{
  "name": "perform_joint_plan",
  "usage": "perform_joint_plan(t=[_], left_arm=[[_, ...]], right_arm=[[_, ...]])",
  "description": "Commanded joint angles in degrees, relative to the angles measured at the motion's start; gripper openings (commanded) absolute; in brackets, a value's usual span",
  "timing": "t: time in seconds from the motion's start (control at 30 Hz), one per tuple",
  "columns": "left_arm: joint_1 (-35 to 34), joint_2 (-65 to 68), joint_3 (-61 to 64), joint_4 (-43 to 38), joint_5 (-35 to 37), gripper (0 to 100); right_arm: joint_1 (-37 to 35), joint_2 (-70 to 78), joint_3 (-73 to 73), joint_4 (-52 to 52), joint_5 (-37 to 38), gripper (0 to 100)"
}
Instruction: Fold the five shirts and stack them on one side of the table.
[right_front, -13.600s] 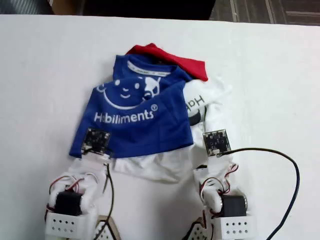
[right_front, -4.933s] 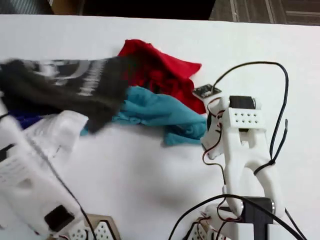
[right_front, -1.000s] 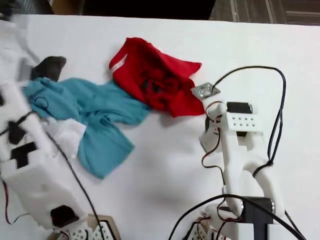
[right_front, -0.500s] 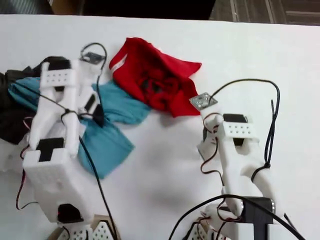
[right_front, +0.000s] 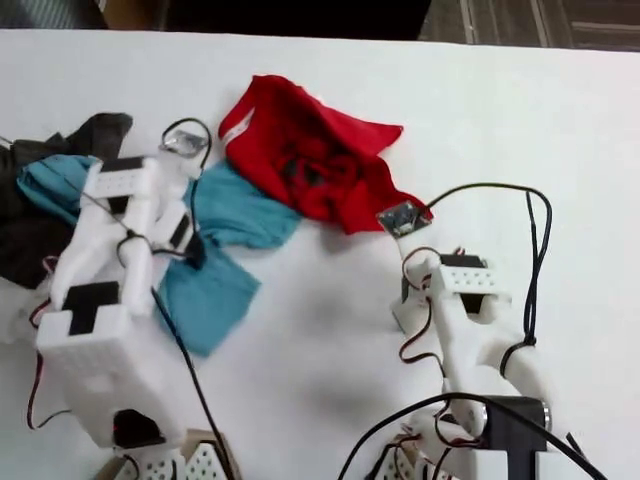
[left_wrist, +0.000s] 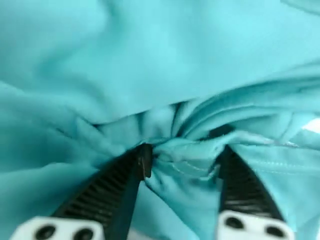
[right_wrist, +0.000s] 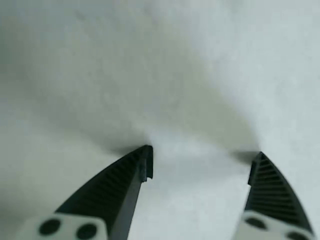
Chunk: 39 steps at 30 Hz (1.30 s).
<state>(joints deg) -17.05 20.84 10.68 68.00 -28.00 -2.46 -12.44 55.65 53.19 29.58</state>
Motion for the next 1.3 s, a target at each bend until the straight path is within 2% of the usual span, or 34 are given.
perform_joint_plan(t=[0.0, 0.03, 0.23, 0.43, 0.6, 0.77, 0.87, 0.97, 1.1, 1.27], left_arm=[[-8.2, -1.2, 2.0, -2.9, -4.3, 1], [-10.5, -1.2, 2.2, -3.0, -5.2, 4], [-26.4, -1.8, -1.8, -3.3, -12.0, 3], [-42.6, -1.7, -18.9, -3.0, -9.7, 3], [-49.7, -1.5, -29.3, -3.0, -7.6, 3], [-50.1, -1.8, -32.1, -2.9, -6.3, 3], [-49.2, -1.8, -35.4, 0.3, -5.8, 3], [-46.7, -1.8, -42.5, 7.4, -6.1, 11], [-41.4, -1.8, -56.1, 20.1, -5.6, 31], [-33.1, -1.6, -67.2, 32.1, -5.6, 34]], right_arm=[[-0.1, 0.2, 0.2, -1.5, -0.4, 31.4], [-0.1, 0.2, 0.2, -1.5, -0.4, 31.4], [-0.1, 0.2, 0.3, -1.5, -0.4, 31.4], [-0.1, 0.2, 0.3, -1.5, -0.4, 31.4], [-0.2, 0.2, 0.3, -1.5, -0.4, 31.4], [-0.4, 0.2, 0.3, -1.5, -0.4, 31.4], [-0.5, 0.2, 0.3, -1.5, -0.4, 31.4], [-0.5, 0.2, 0.4, -1.5, -0.4, 31.4], [-0.5, 0.2, 0.4, -1.5, -0.4, 31.4], [-0.5, 0.3, 0.4, -1.5, -0.4, 31.4]])
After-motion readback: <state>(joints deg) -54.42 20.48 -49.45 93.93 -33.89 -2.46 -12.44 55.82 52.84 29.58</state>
